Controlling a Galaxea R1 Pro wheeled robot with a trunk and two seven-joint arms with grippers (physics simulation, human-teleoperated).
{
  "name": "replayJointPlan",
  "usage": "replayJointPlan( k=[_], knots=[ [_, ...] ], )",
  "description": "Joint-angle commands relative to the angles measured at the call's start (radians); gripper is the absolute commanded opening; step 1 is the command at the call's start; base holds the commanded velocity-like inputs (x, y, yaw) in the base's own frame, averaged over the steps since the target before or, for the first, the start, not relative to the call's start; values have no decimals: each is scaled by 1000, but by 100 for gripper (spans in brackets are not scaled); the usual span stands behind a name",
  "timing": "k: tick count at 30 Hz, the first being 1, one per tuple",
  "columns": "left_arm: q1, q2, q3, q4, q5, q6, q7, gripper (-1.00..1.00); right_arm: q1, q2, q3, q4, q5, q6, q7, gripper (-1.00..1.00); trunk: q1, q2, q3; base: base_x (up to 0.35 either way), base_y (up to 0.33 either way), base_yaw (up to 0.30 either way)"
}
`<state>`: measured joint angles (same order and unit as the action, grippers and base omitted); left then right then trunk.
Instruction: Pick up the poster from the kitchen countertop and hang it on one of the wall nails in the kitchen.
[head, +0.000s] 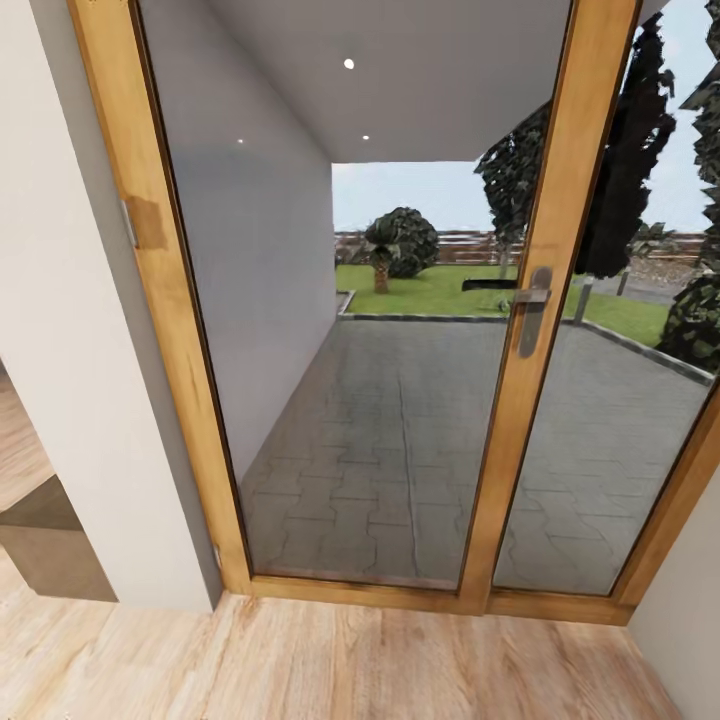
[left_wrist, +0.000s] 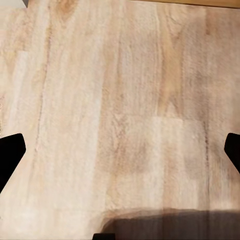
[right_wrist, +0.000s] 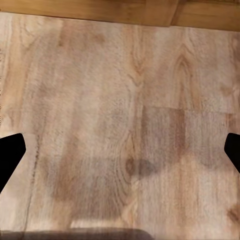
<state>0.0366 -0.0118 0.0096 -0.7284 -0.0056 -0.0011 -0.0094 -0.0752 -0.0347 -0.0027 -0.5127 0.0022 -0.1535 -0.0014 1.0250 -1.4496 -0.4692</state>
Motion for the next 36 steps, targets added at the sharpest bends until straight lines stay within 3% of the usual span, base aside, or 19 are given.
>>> replayJointPlan(
  k=[1, 28, 36],
  knots=[
    [0, 0, 1, -1, -1, 0, -1, 100, 0, 0, 0, 0, 0, -3, 0, 100, 0, 0, -1, 0, 0, 150],
    [0, -1, -2, 42, 0, 0, 0, 100, 0, 10, 6, 6, 8, -4, -5, 100, 0, 0, -1, 0, 0, 263],
    [0, -1, -3, 42, 0, 0, 0, 100, 1, 8, 6, 6, 7, -4, -1, 100, 0, 0, -1, 0, -137, 174]
  ],
)
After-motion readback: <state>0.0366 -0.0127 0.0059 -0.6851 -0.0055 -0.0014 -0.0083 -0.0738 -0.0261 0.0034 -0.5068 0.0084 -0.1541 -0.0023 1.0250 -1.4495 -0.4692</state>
